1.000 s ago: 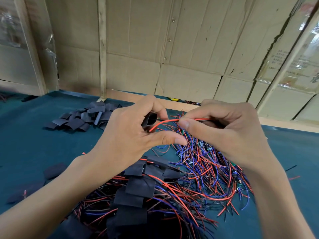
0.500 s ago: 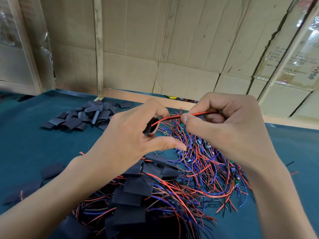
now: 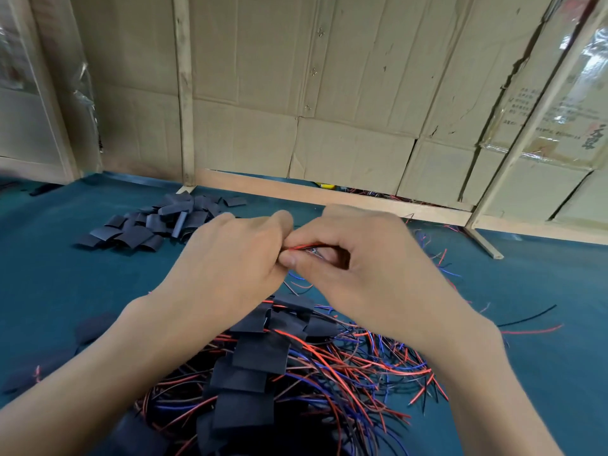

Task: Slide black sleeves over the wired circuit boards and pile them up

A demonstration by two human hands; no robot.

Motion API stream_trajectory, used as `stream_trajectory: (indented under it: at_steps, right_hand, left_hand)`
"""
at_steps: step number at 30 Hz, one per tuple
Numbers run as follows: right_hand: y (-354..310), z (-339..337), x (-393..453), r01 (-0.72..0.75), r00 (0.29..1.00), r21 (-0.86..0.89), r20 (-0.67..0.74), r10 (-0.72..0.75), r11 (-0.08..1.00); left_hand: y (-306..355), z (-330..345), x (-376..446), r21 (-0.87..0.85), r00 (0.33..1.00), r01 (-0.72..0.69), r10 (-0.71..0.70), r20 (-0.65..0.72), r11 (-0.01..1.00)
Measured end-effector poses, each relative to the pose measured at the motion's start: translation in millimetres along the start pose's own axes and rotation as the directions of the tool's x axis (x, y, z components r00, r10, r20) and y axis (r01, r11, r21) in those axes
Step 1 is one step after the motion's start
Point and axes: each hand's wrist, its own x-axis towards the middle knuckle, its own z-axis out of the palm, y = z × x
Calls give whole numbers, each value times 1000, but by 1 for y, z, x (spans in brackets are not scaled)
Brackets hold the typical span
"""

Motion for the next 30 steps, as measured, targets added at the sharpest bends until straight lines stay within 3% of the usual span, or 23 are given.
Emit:
stream_trajectory:
  at_steps: [2, 4, 6, 10, 14, 18, 21, 24, 26, 30]
  right_hand:
    - [8, 7, 2, -132, 987, 198, 120, 110, 971]
    - [19, 10, 3, -306, 940, 415, 274, 203, 857]
    - [31, 11, 3, -422, 896, 472, 350, 275, 774]
    - [54, 7, -1, -487, 866, 517, 391, 312, 704]
    - [63, 1, 0, -454, 891, 613, 311, 331, 646]
    - [58, -1, 0, -431, 900, 532, 306, 309, 729]
    - [44, 7, 2, -358, 931, 390, 217, 294, 848]
    - [25, 18, 4, -232, 971, 204, 104, 215, 951]
    - [16, 23, 4, -150, 982, 114, 134, 134, 982]
    - [10, 24, 4, -158, 983, 170, 120, 139, 973]
  left_hand:
    - [-10, 4, 0, 92, 997, 46, -52, 62, 995]
    - [-23, 8, 1, 82, 990, 118, -123, 70, 990]
    - [-36, 11, 4, 91, 988, 147, -150, 27, 985]
    - [-57, 14, 6, 109, 991, 128, -130, 14, 986]
    - [-62, 12, 5, 150, 995, 9, -23, 92, 989]
    - [-55, 12, 5, 252, 990, -84, 53, 129, 964]
    - [-44, 12, 4, 274, 986, -115, 77, 147, 955]
    - [-32, 16, 3, 193, 985, -156, 138, 103, 969]
    - [-28, 18, 4, 152, 988, -125, 110, 106, 980]
    - [-28, 14, 4, -35, 995, -33, 36, 94, 999]
